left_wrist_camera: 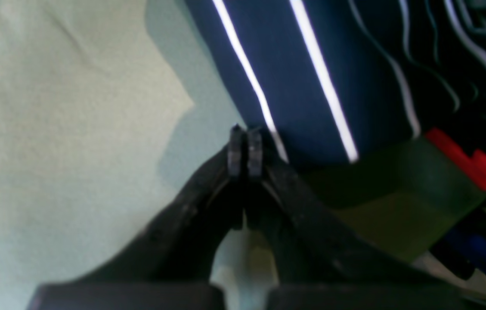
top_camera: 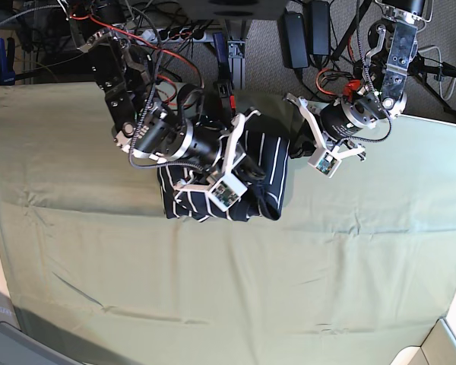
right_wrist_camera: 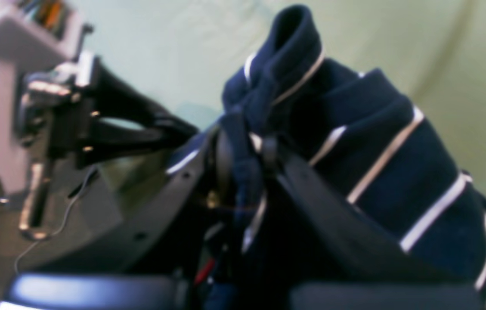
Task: Fold the T-shirt properly
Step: 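Release the folded end and pull the right gripper back from the shirt, then grasp the folded bundle's sides with both grippers and rotate it, then square the folded bundle by pressing its sides with both grippers, then release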
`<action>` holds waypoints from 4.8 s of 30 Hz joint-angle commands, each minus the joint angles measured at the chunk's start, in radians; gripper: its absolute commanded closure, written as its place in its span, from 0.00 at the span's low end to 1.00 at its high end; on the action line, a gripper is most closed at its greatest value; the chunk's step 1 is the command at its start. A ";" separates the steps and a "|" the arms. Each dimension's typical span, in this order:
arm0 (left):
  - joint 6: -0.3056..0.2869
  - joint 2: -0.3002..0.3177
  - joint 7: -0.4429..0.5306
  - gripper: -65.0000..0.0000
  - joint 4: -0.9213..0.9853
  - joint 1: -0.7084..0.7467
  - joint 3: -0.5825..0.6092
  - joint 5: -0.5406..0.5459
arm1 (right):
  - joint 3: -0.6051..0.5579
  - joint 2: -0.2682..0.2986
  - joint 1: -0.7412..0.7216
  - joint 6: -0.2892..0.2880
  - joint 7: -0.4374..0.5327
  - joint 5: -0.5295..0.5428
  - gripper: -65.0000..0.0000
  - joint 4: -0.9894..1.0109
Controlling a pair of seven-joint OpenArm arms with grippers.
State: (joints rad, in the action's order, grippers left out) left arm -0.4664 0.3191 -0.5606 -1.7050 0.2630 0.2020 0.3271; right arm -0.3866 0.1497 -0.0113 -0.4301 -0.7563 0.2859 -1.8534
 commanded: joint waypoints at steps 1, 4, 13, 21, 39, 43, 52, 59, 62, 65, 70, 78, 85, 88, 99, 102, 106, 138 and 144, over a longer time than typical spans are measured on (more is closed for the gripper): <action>-0.016 0.008 0.017 1.00 -0.012 -0.017 -0.004 0.014 | -0.009 -0.003 -0.016 -0.071 0.047 0.016 1.00 -0.020; -0.016 0.008 0.014 1.00 -0.012 -0.028 -0.004 0.014 | -0.022 -0.004 -0.016 -0.070 0.090 0.016 0.80 -0.020; -0.016 0.008 0.010 1.00 -0.012 -0.033 -0.004 0.013 | -0.021 -0.005 -0.032 -0.071 0.125 0.140 0.41 -0.023; -0.016 0.009 0.006 1.00 -0.012 -0.033 -0.029 0.013 | 0.124 -0.055 -0.118 -0.071 0.123 0.140 0.41 -0.039; -0.019 0.014 -0.051 1.00 -0.012 -0.033 -0.298 0.131 | 0.575 -0.045 -0.079 -0.070 -0.023 0.107 1.00 -0.038; -0.102 0.013 -0.111 1.00 -0.013 -0.027 -0.397 0.262 | 0.668 -0.039 -0.040 -0.071 -0.023 0.159 1.00 -0.038; -0.191 0.013 -0.193 1.00 -0.075 0.022 -0.437 0.409 | 0.686 0.035 -0.044 -0.071 0.051 0.167 1.00 0.053; -0.212 0.013 -0.192 1.00 -0.148 0.154 -0.435 0.417 | 0.668 0.038 -0.196 -0.072 0.052 0.167 1.00 0.291; -0.212 0.013 -0.192 1.00 -0.148 0.170 -0.418 0.417 | 0.598 0.038 -0.274 -0.072 0.052 0.167 1.00 0.383; -0.212 0.013 -0.192 1.00 -0.148 0.169 -0.370 0.413 | 0.484 0.038 -0.334 -0.072 0.052 0.164 1.00 0.452; -0.212 0.013 -0.153 1.00 -0.148 0.166 -0.241 0.332 | 0.314 0.038 -0.403 -0.071 0.052 0.091 1.00 0.535; -0.184 -0.019 -0.087 1.00 -0.139 0.106 -0.083 0.192 | 0.270 0.038 -0.411 -0.071 0.048 0.058 1.00 0.548; -0.117 -0.081 -0.086 1.00 -0.028 -0.034 -0.017 0.072 | 0.270 0.040 -0.407 -0.072 -0.039 0.055 1.00 0.548; -0.117 -0.093 -0.081 1.00 0.061 -0.095 -0.017 0.072 | 0.270 0.068 -0.407 -0.072 -0.055 0.099 1.00 0.548; -0.117 -0.099 -0.020 1.00 0.299 -0.294 -0.017 0.056 | 0.269 0.164 -0.320 -0.103 -0.111 0.307 1.00 0.545; -0.117 -0.112 -0.013 1.00 0.317 -0.342 -0.017 0.057 | 0.270 0.187 -0.278 -0.102 -0.112 0.367 1.00 0.530; -0.117 -0.126 -0.005 1.00 0.320 -0.393 -0.011 0.056 | 0.271 0.203 -0.223 -0.102 -0.117 0.373 1.00 0.468; -0.114 -0.115 -0.069 1.00 0.351 -0.606 0.013 0.150 | 0.385 0.197 -0.019 -0.101 -0.180 0.392 1.00 0.134; -0.114 -0.122 -0.216 1.00 0.202 -0.594 -0.053 0.293 | 0.413 0.196 -0.025 -0.101 -0.160 0.393 1.00 0.095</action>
State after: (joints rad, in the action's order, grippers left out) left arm -0.5793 0.1986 -0.7879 -1.4887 -0.3126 0.1513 0.6056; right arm 0.0196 0.3401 -0.0170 -0.4465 -0.9432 0.6643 -1.7409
